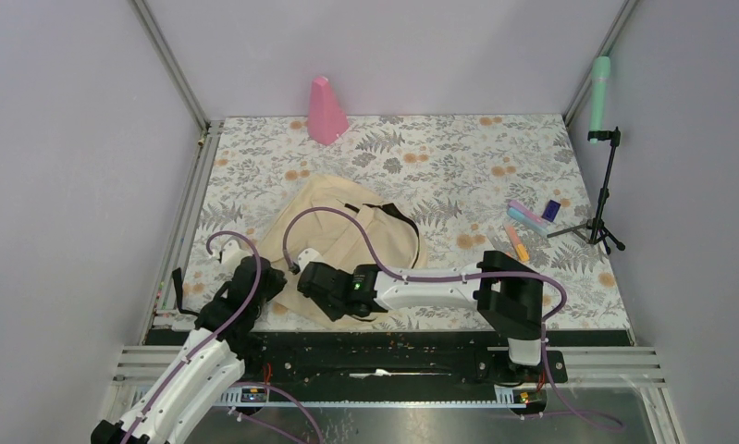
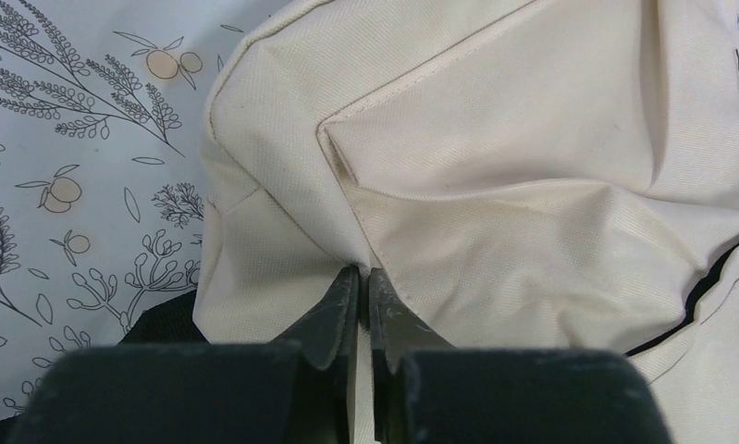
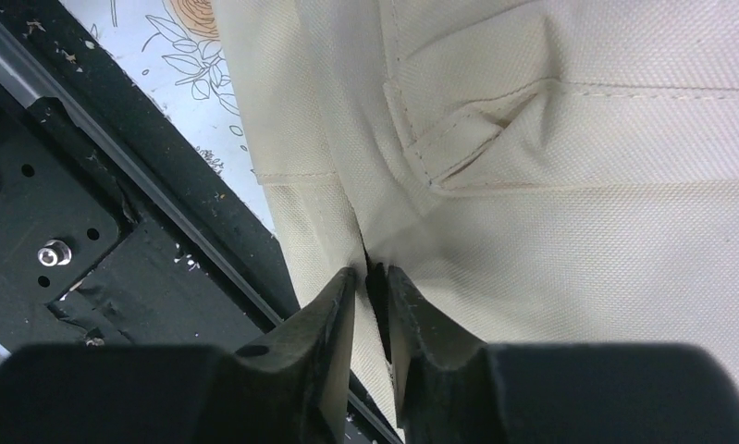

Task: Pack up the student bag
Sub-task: Zip the student bag at the center of the board.

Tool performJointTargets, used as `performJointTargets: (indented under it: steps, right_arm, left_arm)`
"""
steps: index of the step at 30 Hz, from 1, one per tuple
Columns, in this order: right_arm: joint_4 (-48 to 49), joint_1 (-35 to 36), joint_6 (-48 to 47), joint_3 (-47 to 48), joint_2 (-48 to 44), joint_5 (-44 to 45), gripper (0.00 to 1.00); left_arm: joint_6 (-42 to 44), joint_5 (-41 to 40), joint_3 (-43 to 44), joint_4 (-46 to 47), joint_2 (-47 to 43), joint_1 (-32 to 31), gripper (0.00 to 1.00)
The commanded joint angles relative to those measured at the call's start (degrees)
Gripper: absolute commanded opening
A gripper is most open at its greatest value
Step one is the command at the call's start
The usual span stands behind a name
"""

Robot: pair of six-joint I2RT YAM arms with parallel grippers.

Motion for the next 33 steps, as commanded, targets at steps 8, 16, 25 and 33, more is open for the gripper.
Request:
performJointTargets:
  steps: [8, 16, 25, 33]
  right_arm:
    - [-1.1, 0.5, 4.1, 3.6, 0.3, 4.6, 0.08]
    - [-1.0, 0.6, 6.2, 1.7, -4.8, 7.4, 0.00]
    - [5.0, 0.5, 9.8, -8.0, -16.1, 9.4, 0.00]
    - [7.2, 0.5, 13.9, -15.5, -21.7, 14.2, 0.00]
  left_arm:
    - [0.6, 1.0, -0.2, 1.6, -1.1, 0.2, 0.00]
    - [1.6, -0.4, 0.5, 0.9, -1.5, 0.2, 0.00]
    - [4.3, -1.3, 1.9, 1.9, 0.6, 1.0, 0.00]
    - [4.1, -1.0, 1.7, 2.9, 0.6, 1.9, 0.00]
